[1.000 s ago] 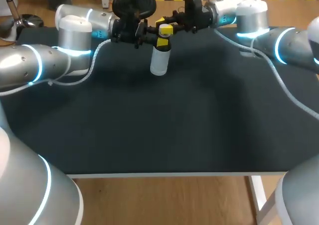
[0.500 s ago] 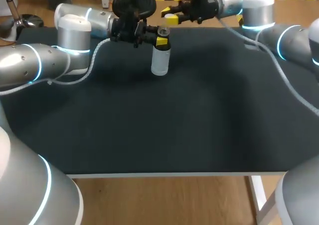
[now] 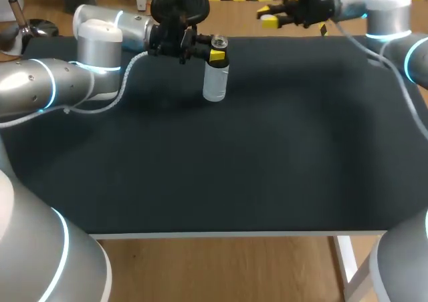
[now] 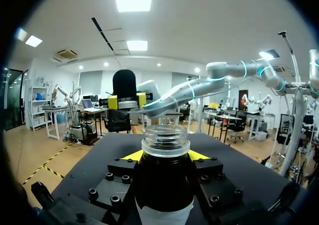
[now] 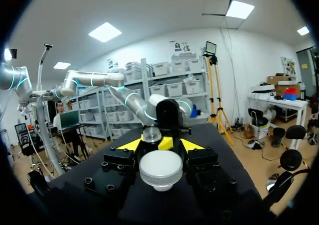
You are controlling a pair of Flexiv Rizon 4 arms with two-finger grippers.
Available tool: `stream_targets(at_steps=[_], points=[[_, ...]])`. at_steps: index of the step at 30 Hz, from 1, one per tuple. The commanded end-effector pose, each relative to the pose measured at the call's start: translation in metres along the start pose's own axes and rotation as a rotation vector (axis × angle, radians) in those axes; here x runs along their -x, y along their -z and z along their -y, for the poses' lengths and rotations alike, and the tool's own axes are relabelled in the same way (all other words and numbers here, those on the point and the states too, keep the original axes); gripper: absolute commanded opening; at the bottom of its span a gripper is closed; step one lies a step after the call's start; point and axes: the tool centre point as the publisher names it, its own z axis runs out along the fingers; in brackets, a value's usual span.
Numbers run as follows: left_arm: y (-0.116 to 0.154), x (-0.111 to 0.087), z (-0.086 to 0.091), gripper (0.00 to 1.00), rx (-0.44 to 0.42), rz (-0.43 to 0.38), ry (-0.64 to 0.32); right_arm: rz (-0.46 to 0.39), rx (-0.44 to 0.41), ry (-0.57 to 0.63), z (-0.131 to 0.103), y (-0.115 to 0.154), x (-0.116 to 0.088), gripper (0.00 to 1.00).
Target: Unscrew the bottle cap
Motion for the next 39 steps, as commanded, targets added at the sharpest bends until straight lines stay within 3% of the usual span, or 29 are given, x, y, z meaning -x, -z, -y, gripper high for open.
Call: stream_targets(at_steps=[1,5,11,24,32,34,36,37,39], points=[[0.0,0.002,0.0,0.0,0.0,-0.005,0.001,0.159,0.022,-0.011,0.028,0.025,-0.013,0.0],[0.0,0.002,0.0,0.0,0.0,-0.005,0.001,0.283,-0.028,-0.002,0.057,0.04,-0.017,0.0],[0.0,0.002,0.0,0.0,0.0,-0.005,0.001,0.378,-0.083,-0.024,0.088,0.049,-0.023,0.0],[0.0,0.002,0.0,0.0,0.0,-0.005,0.001,0.448,-0.165,-0.109,0.141,0.051,-0.037,0.0],[0.0,0.002,0.0,0.0,0.0,-0.005,0.001,0.476,-0.167,-0.152,0.155,0.055,-0.041,0.0],[0.0,0.002,0.0,0.0,0.0,-0.005,0.001,0.483,-0.165,-0.164,0.156,0.056,-0.041,0.23],[0.0,0.002,0.0,0.0,0.0,-0.005,0.001,0.489,-0.166,-0.169,0.157,0.057,-0.041,0.6],[0.0,0.002,0.0,0.0,0.0,-0.005,0.001,0.493,-0.167,-0.172,0.158,0.058,-0.041,0.96],[0.0,0.002,0.0,0.0,0.0,-0.005,0.001,0.502,-0.167,-0.176,0.158,0.06,-0.04,1.0]])
